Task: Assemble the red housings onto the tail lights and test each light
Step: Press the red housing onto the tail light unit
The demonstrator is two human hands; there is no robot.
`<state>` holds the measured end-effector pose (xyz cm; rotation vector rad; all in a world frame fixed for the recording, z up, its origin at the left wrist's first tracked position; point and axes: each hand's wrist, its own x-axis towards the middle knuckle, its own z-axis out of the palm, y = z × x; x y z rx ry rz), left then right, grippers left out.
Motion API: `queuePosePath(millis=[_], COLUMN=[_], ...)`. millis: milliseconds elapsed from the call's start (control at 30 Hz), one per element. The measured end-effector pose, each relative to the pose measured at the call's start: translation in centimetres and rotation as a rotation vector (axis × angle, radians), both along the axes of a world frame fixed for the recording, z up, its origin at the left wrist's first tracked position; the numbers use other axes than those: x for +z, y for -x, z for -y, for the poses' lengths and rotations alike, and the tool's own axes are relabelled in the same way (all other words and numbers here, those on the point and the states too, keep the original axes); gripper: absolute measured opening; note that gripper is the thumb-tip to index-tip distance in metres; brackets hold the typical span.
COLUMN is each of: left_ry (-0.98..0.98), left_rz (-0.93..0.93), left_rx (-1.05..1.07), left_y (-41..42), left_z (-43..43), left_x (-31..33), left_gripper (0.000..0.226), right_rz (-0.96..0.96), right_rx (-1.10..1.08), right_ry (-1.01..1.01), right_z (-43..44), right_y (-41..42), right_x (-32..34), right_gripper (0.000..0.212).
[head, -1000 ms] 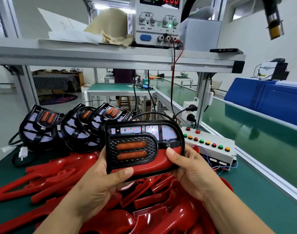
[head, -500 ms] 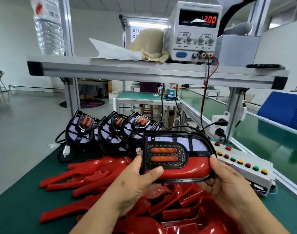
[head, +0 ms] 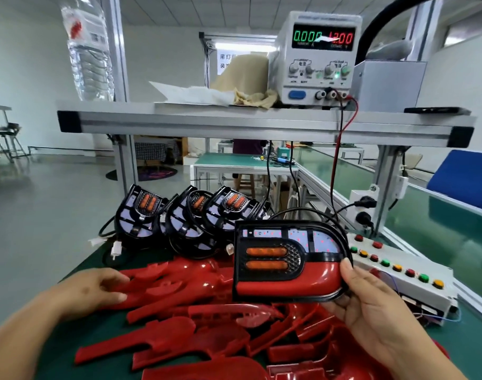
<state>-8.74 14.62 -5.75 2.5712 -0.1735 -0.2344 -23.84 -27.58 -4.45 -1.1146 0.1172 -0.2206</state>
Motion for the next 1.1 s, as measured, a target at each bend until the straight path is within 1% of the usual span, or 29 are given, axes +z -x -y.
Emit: queuePosePath(millis=[67, 100, 133, 200, 300, 367, 433, 467, 533, 567, 600, 633, 733, 767, 867, 967, 1033, 1100], left_ry=[-0.012, -0.028, -0.024, -0.011, 0.045, 0.174, 0.356, 0.426, 0.517, 0.537, 0.536, 0.506, 0.387, 0.362, 0.279, 0.227, 0.209, 0.137], left_rz=[0.091, 0.154, 0.210, 0.270, 0.356, 0.445, 0.478, 0.493, 0.528, 0.535, 0.558, 0.598, 0.725, 0.751, 0.754, 0.767, 0.831, 0.952], left_rx=[-0.027, -0.026, -0.022, -0.030, -0.043, -0.056, -0.068, -0.093, -0.189, -0.241, -0.293, -0.340, -0.463, -0.501, -0.584, -0.641, -0.685, -0.721], left_y=[-0.3, -0.4, -0.7, -1.0, -1.2, -0.8, 0.0, 0.4, 1.6, 2.2, 3.0, 3.7, 5.3, 5.8, 6.2, 6.0, 6.3, 6.5], left_z=[0.1, 0.1, 0.1, -0.1, 0.4, 1.4, 3.1, 4.3, 7.1, 8.5, 10.0, 11.5, 15.8, 17.0, 19.5, 20.3, 20.5, 20.7], left_x=[-0.6, -0.8, -1.1, -1.4, -1.7, -0.8, 0.8, 1.8, 4.3, 5.6, 6.7, 7.8, 10.0, 10.2, 10.2, 9.7, 9.4, 9.0], left_gripper=[0.020, 0.019, 0.024, 0.029, 0.022, 0.018, 0.024, 0.028, 0.025, 0.037, 0.052, 0.060, 0.064, 0.064, 0.049, 0.050, 0.052, 0.049], right_rz=[0.002, 0.004, 0.006, 0.008, 0.012, 0.014, 0.017, 0.018, 0.022, 0.023, 0.022, 0.020, 0.011, 0.009, 0.006, 0.021, 0.034, 0.038], right_rx=[-0.001, 0.002, 0.005, 0.004, -0.010, -0.015, -0.021, -0.021, -0.017, -0.015, -0.013, -0.014, -0.019, -0.021, -0.013, -0.005, 0.005, 0.012], right_ry=[0.008, 0.012, 0.015, 0.015, 0.017, 0.015, 0.013, 0.016, 0.020, 0.018, 0.016, 0.014, 0.006, 0.005, 0.009, 0.020, 0.028, 0.041], right_z=[-0.1, -0.2, -0.3, -0.5, -0.6, -0.7, -0.7, -0.7, -0.6, -0.6, -0.7, -0.7, -0.8, -0.8, -0.8, -0.7, -0.7, -0.6], right_y=[0.0, 0.1, 0.1, 0.1, 0.2, 0.2, 0.3, 0.3, 0.3, 0.4, 0.4, 0.4, 0.4, 0.4, 0.4, 0.5, 0.5, 0.4], right_x=[0.0, 0.0, 0.0, 0.1, 0.4, 0.5, 0.5, 0.5, 0.5, 0.5, 0.6, 0.6, 0.6, 0.7, 0.8, 0.8, 0.8, 0.7], right_gripper=[0.025, 0.025, 0.025, 0.025, 0.023, 0.026, 0.029, 0.029, 0.027, 0.025, 0.024, 0.023, 0.023, 0.023, 0.027, 0.029, 0.031, 0.033])
